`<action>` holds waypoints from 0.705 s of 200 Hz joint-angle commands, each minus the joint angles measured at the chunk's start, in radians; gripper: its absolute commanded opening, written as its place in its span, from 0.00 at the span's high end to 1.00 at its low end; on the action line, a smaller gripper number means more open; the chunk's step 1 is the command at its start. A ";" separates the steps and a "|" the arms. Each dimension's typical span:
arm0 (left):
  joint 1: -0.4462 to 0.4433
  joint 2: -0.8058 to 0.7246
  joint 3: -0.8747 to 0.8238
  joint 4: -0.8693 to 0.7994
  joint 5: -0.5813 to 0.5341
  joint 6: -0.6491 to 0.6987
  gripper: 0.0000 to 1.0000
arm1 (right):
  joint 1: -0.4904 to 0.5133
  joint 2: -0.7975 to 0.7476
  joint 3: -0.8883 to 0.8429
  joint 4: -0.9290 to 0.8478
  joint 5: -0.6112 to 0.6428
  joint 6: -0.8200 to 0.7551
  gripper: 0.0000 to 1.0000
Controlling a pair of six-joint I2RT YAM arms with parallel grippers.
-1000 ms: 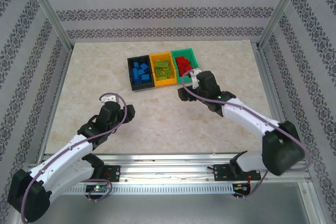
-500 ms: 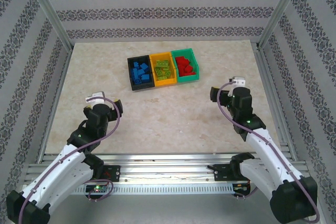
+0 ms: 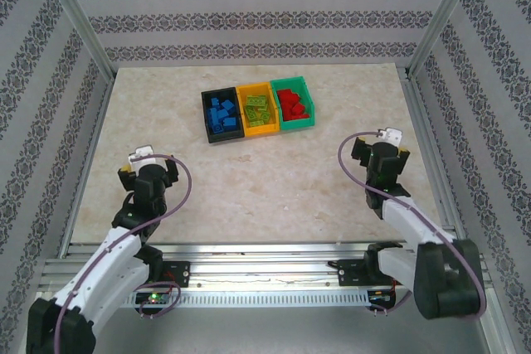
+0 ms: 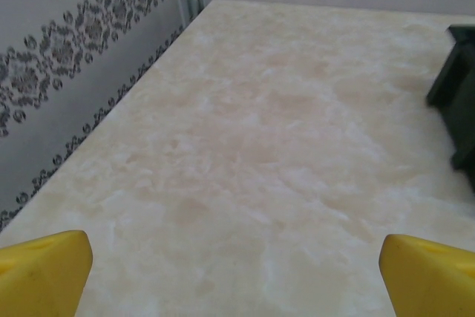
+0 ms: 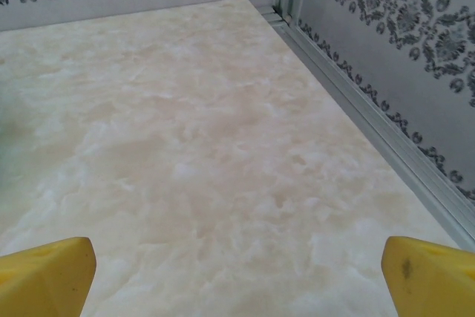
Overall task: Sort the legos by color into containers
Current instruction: Reset both arms
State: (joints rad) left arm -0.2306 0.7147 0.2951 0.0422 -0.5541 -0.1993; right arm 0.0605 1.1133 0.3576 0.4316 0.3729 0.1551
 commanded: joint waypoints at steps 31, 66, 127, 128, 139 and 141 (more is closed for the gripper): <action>0.167 0.193 -0.133 0.485 0.200 0.019 0.00 | -0.028 0.252 -0.096 0.537 -0.143 -0.080 0.02; 0.227 0.310 -0.137 0.651 0.266 0.090 0.00 | -0.028 0.391 -0.153 0.774 -0.267 -0.120 0.02; 0.341 0.599 -0.054 0.883 0.479 0.082 0.00 | -0.028 0.426 -0.135 0.793 -0.353 -0.142 0.02; 0.341 0.600 -0.053 0.879 0.482 0.080 0.00 | -0.028 0.426 -0.134 0.792 -0.354 -0.142 0.02; 0.341 0.617 -0.019 0.827 0.516 0.074 0.00 | -0.028 0.422 -0.125 0.770 -0.367 -0.148 0.02; 0.342 0.623 -0.015 0.831 0.522 0.076 0.00 | -0.028 0.421 -0.124 0.767 -0.370 -0.149 0.02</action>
State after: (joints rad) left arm 0.0959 1.2953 0.2131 0.7715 -0.1421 -0.1337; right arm 0.0410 1.5406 0.2085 1.1660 0.0677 0.0269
